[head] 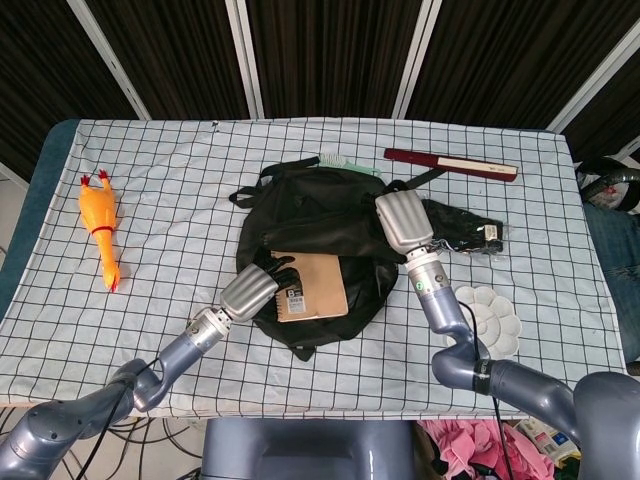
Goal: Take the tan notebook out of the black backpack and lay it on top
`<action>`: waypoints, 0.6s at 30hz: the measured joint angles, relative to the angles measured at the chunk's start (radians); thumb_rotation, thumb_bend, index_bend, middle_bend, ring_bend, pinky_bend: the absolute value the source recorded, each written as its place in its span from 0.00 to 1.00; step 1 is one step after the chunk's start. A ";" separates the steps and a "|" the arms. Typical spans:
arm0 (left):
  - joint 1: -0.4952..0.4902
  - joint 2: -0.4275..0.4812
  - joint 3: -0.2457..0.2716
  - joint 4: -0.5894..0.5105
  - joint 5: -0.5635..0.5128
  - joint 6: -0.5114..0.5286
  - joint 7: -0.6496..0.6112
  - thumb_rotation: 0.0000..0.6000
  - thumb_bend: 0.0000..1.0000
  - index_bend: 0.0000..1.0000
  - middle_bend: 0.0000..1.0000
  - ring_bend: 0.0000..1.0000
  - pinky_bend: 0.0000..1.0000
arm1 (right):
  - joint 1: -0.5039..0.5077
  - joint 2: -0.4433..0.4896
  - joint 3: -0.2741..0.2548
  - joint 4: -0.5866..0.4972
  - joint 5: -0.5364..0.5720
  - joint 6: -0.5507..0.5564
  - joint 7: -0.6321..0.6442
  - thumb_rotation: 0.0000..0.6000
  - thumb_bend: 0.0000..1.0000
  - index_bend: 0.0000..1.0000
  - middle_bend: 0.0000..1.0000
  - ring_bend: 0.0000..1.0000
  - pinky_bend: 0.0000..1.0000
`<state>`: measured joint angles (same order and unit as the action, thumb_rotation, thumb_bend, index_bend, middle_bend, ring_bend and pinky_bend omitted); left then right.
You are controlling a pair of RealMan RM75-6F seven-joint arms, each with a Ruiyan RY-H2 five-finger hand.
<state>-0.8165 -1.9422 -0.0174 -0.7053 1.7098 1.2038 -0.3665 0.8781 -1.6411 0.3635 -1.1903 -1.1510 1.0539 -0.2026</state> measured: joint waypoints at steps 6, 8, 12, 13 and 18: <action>-0.014 -0.011 -0.005 0.033 -0.005 0.014 -0.012 1.00 0.18 0.38 0.33 0.14 0.28 | -0.004 0.003 -0.002 0.001 0.000 0.006 -0.001 1.00 0.52 0.68 0.60 0.48 0.28; -0.019 -0.015 -0.006 0.045 -0.008 0.016 -0.010 1.00 0.19 0.39 0.34 0.15 0.29 | -0.004 0.004 -0.004 0.001 -0.001 0.006 -0.001 1.00 0.53 0.68 0.60 0.48 0.28; -0.028 -0.024 -0.007 0.065 -0.013 0.018 -0.019 1.00 0.20 0.39 0.34 0.15 0.29 | -0.004 0.003 -0.008 0.003 -0.005 0.006 -0.001 1.00 0.52 0.68 0.60 0.48 0.28; -0.031 -0.025 -0.007 0.069 -0.013 0.021 -0.020 1.00 0.20 0.39 0.34 0.15 0.29 | -0.004 0.003 -0.009 0.005 -0.006 0.006 -0.002 1.00 0.52 0.68 0.60 0.48 0.28; -0.044 -0.020 -0.011 0.075 -0.014 0.036 -0.014 1.00 0.20 0.39 0.34 0.15 0.29 | -0.005 -0.001 -0.012 0.012 -0.005 0.004 -0.001 1.00 0.52 0.68 0.60 0.48 0.28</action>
<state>-0.8602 -1.9626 -0.0287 -0.6300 1.6956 1.2398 -0.3803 0.8733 -1.6419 0.3514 -1.1786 -1.1562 1.0583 -0.2037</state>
